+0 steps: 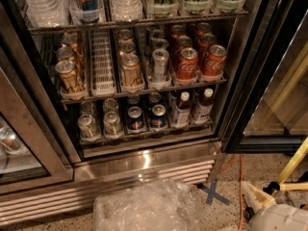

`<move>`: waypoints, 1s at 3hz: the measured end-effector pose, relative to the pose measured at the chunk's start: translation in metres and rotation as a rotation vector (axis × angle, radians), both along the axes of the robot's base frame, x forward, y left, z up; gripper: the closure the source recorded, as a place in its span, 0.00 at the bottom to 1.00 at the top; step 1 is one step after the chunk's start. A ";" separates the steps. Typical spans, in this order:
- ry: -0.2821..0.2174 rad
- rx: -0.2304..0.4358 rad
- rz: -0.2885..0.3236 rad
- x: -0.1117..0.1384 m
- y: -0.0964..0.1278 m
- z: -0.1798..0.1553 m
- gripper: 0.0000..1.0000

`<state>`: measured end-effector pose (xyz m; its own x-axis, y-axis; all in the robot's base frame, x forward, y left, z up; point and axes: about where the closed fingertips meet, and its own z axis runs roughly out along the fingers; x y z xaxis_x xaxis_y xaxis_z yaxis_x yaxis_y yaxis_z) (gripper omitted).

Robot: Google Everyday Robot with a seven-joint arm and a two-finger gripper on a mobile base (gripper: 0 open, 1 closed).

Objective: Pick orange can from middle shelf of fridge

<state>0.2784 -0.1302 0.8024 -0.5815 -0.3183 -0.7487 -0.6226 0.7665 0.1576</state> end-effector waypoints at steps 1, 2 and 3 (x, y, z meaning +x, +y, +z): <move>-0.053 0.003 -0.127 0.010 -0.021 0.007 0.00; -0.053 0.003 -0.127 0.010 -0.021 0.007 0.00; -0.052 0.009 -0.139 0.011 -0.020 0.003 0.00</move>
Offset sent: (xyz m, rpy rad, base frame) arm 0.0078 -0.0219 0.0060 0.0001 -0.0540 -0.1290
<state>0.2893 -0.1502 0.8057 -0.5797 -0.2308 -0.7814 -0.5184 0.8444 0.1353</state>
